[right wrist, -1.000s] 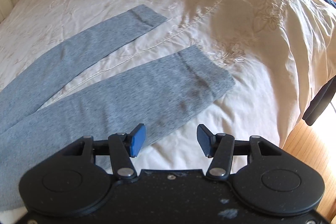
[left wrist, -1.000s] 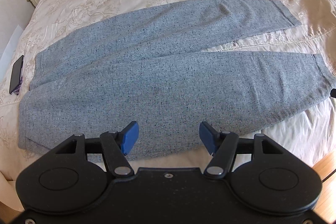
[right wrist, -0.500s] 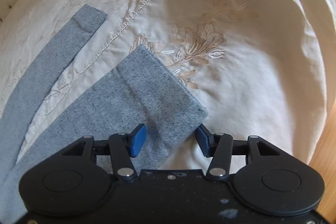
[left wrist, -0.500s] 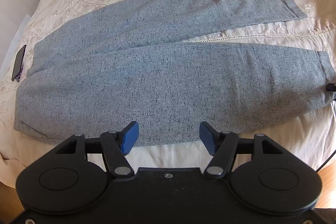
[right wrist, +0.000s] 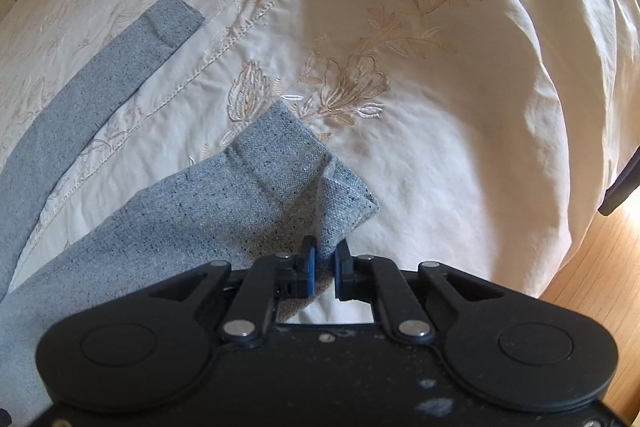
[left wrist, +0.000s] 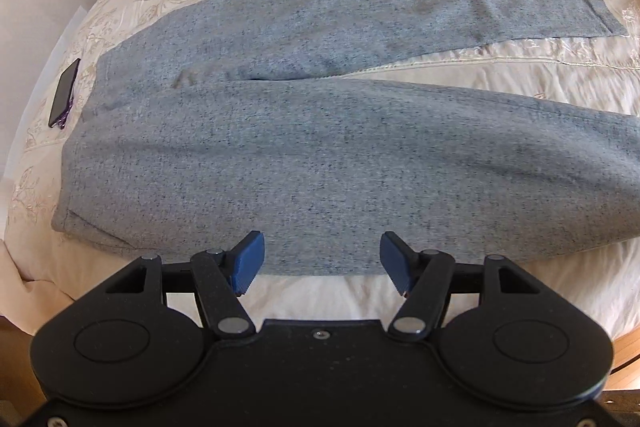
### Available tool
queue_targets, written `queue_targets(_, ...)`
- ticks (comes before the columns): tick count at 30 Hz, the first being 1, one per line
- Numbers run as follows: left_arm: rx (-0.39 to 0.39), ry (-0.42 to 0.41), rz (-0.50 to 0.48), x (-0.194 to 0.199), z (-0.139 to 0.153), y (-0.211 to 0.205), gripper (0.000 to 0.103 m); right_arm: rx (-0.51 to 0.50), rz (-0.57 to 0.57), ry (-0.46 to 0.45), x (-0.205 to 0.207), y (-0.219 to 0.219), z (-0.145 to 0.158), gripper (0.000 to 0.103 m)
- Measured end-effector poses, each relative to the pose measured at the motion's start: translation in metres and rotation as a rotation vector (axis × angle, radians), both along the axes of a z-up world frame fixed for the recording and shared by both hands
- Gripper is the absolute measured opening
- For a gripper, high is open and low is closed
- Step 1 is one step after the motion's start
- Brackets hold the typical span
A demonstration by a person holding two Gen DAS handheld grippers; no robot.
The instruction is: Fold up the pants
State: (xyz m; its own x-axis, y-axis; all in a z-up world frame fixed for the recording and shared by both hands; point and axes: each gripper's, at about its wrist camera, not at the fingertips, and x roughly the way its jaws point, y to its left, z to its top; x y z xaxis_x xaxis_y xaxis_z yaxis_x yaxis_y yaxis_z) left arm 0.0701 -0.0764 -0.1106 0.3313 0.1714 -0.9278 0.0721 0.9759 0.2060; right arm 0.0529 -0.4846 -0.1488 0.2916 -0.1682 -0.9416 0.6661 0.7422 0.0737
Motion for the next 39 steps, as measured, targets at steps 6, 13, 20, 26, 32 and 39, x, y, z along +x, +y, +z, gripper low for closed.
queue_targets(6,0.051,-0.011,0.064,0.009,-0.014,0.059,0.068,-0.074,-0.006,0.016,0.005,0.011,0.008,0.026)
queue_targets(13,-0.003,0.019,0.219,0.018,-0.045,0.147,0.067,-0.107,-0.009,-0.025,0.003,0.055,0.031,0.029)
queue_targets(20,-0.179,0.053,0.396,0.036,-0.073,0.198,0.068,-0.078,-0.008,-0.041,0.01,0.107,0.028,0.029)
queue_targets(26,-0.26,0.07,0.477,0.045,-0.084,0.209,0.068,-0.068,0.0,-0.037,0.009,0.126,0.03,0.029)
queue_targets(32,-0.181,-0.001,0.535,0.034,-0.055,0.203,0.023,-0.064,0.014,-0.027,0.006,0.13,0.028,0.029)
queue_targets(39,-0.094,-0.002,0.445,0.03,-0.043,0.192,0.022,-0.088,0.044,-0.015,0.01,0.131,0.025,0.029)
